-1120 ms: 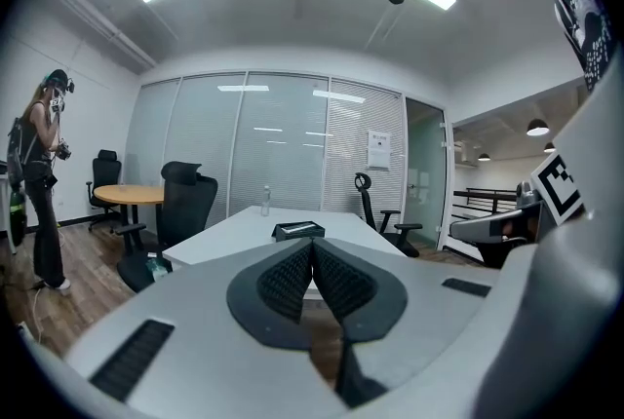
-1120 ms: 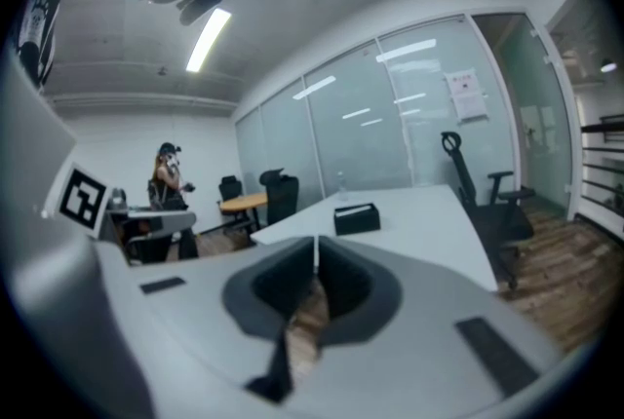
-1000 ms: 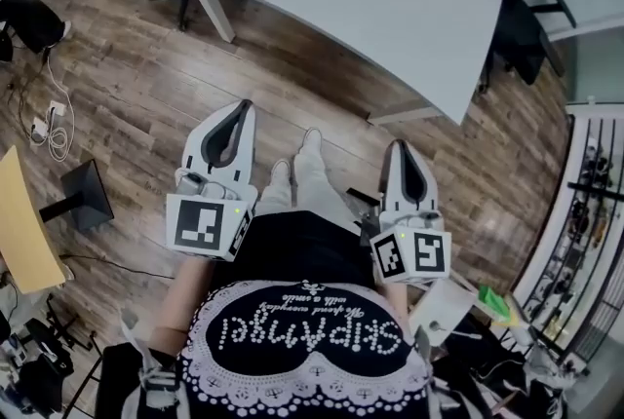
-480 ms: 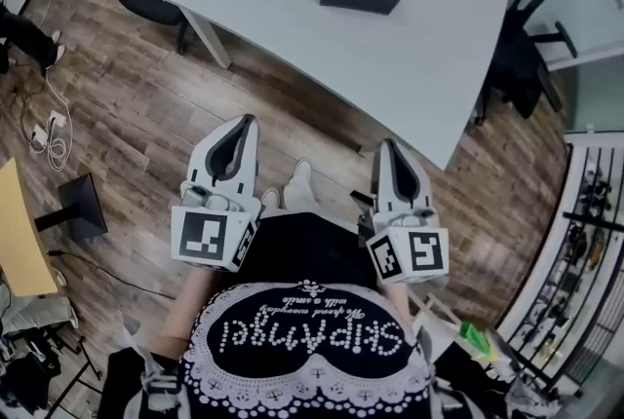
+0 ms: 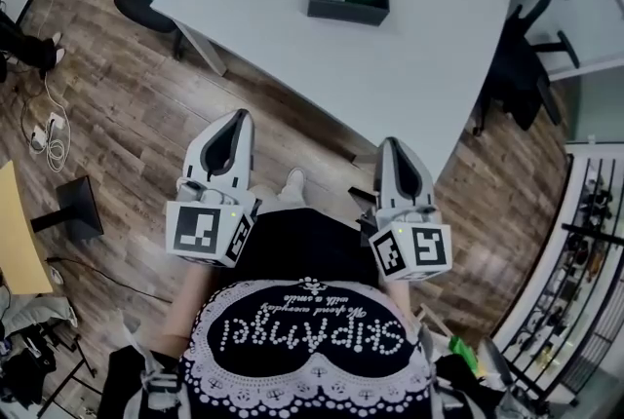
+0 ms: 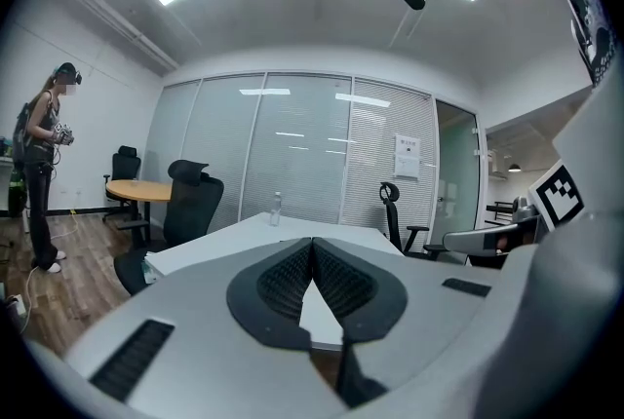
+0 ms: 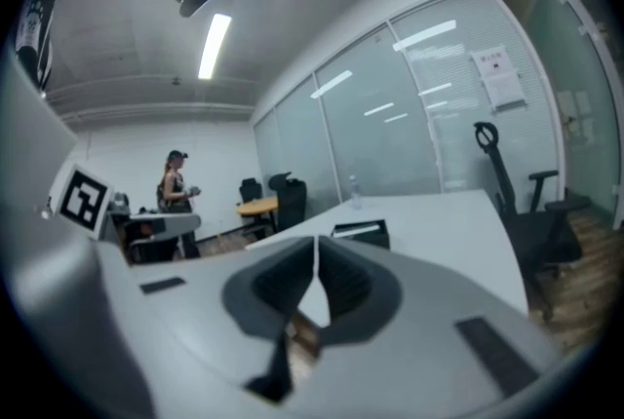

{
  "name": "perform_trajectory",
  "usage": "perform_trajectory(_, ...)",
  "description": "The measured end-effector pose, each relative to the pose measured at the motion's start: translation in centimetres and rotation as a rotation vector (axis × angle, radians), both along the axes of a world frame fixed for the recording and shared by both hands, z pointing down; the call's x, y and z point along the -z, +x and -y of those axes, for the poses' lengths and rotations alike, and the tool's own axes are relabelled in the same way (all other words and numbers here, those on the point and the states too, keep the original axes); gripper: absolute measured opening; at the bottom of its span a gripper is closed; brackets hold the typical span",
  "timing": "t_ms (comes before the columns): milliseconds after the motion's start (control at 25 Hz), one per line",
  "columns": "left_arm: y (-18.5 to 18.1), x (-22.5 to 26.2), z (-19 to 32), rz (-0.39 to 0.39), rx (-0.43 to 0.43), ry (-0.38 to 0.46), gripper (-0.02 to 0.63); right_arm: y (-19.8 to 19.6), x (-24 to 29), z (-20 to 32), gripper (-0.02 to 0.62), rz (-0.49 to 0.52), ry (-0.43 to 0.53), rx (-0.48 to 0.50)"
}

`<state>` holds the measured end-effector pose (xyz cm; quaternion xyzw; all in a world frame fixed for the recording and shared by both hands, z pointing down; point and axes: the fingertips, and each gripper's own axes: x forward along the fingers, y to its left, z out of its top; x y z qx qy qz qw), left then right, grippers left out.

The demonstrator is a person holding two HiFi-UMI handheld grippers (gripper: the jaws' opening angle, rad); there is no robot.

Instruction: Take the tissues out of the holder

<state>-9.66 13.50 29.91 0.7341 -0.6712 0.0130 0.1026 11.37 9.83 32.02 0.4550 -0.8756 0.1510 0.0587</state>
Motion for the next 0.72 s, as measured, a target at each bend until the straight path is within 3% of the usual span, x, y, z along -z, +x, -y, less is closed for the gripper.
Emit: perform_trajectory(720,1.3,-0.4,1.7,0.012,0.019,-0.017,0.024,2.1,-1.9,1.5,0.034,0.006,-0.061,-0.006)
